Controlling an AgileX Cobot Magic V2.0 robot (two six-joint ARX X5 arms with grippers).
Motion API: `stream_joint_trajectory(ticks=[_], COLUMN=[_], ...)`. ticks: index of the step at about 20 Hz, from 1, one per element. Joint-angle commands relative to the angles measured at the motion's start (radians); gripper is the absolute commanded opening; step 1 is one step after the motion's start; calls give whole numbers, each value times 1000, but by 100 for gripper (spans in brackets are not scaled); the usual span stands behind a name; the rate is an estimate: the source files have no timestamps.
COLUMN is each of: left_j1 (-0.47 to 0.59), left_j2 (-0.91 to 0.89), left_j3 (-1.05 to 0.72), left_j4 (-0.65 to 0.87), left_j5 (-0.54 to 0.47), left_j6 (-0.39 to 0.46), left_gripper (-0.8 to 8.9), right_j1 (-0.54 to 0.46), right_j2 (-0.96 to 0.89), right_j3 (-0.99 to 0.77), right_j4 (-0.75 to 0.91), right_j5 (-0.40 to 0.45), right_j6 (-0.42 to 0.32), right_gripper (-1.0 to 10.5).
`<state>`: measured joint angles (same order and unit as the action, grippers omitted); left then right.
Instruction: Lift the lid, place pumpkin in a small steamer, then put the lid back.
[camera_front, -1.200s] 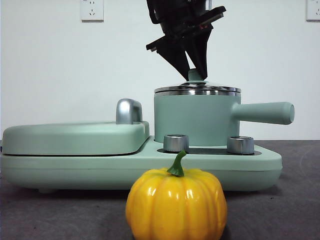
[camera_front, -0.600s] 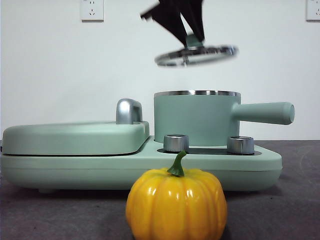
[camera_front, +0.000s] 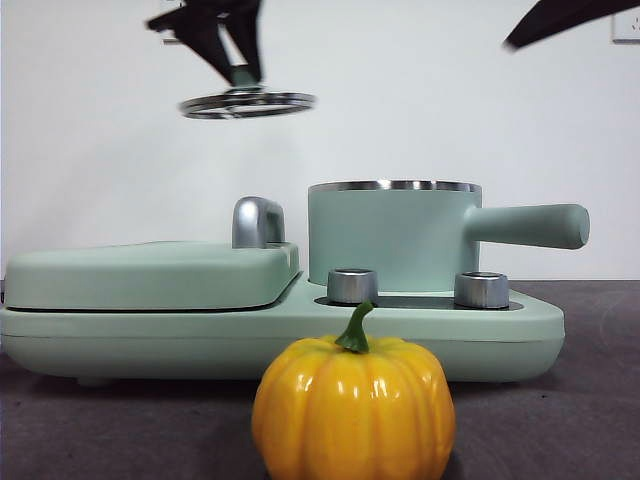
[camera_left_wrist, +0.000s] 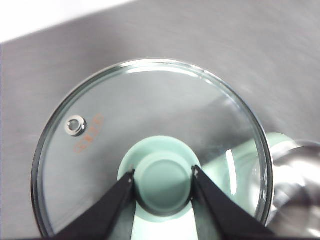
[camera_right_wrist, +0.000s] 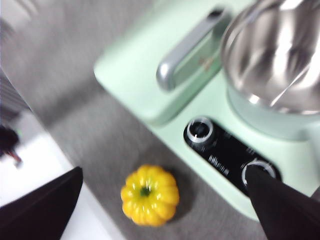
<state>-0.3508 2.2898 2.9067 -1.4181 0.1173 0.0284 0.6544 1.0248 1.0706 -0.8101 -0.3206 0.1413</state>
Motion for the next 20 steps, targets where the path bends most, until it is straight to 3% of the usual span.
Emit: stream_joint_trajectory(ticks=[1, 7, 9, 20], left_j1=[29, 119, 131, 135], left_j2=[-16, -16, -16, -15], left_j3=[17, 17, 16, 16], left_j4=[-33, -33, -33, -32], left_j5=[2, 2, 2, 3], left_j6=[-11, -42, -42, -59], left_gripper=[14, 14, 14, 14], right_j1=[111, 275, 293, 335], right_j2=[97, 343, 399, 613], right_j3=[39, 48, 48, 48], right_j4=[-7, -15, -14, 26], right_j5=[99, 172, 172, 172], right_j6=[58, 95, 95, 94], right_gripper=[520, 593, 657, 656])
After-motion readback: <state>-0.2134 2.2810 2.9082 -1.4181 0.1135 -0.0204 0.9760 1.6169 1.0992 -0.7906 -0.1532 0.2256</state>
